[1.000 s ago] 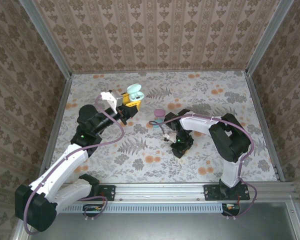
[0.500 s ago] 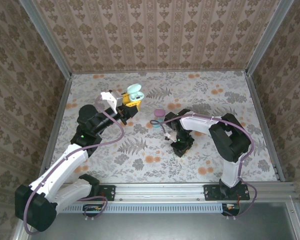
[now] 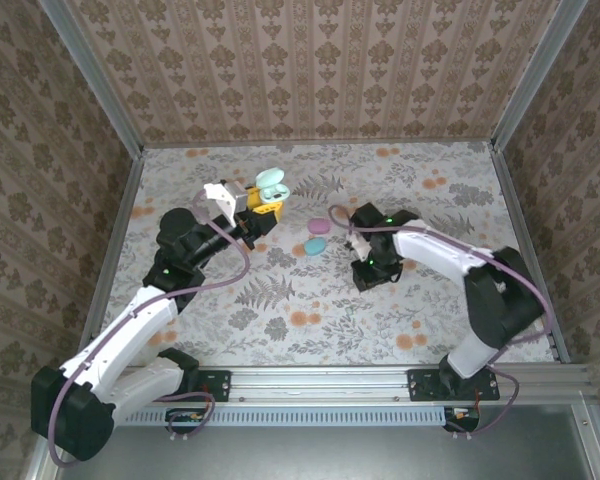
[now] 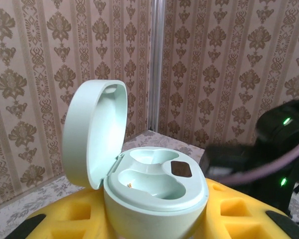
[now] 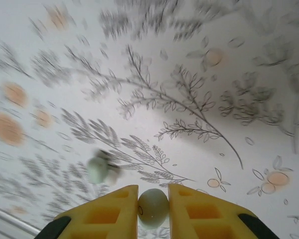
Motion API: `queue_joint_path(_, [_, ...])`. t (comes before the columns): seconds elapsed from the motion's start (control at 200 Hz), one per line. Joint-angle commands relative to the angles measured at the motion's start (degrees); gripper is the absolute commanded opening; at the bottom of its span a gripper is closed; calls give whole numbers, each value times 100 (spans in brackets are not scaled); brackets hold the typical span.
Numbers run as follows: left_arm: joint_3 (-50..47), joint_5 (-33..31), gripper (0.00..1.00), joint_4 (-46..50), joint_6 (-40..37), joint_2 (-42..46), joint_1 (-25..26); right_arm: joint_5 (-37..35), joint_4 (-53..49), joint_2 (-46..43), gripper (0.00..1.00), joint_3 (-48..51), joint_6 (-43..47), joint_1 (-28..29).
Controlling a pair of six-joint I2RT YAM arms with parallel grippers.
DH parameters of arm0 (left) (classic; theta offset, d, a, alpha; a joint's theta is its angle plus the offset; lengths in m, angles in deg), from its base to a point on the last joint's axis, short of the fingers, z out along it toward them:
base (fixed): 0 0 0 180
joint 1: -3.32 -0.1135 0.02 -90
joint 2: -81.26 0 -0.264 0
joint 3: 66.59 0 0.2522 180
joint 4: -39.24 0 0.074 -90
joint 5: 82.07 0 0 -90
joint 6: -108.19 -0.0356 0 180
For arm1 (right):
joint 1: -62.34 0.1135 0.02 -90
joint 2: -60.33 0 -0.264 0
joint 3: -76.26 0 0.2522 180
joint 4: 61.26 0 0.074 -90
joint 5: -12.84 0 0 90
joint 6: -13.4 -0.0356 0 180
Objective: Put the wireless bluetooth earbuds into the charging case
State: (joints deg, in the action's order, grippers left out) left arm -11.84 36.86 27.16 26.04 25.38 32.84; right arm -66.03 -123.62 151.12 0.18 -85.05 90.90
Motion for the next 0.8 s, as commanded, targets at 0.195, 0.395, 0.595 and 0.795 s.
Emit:
queue_joint_path(0.195, [-126,720,26,-745,-17,-564,-25,1576,2008,-2056,24,21,-1880,-250])
queue_joint_path(0.395, [-52,1290,26,-856,-167,-852,58,2226,2881,-2328,24,-479,-2382,-216])
queue_joint_path(0.595, [-4,1463,26,-817,-329,-979,185,2768,3526,-2082,25,-978,-2618,-36])
queue_joint_path(0.795, [75,1502,26,-739,-302,-1022,239,2929,3609,-1793,25,-1383,-2663,54])
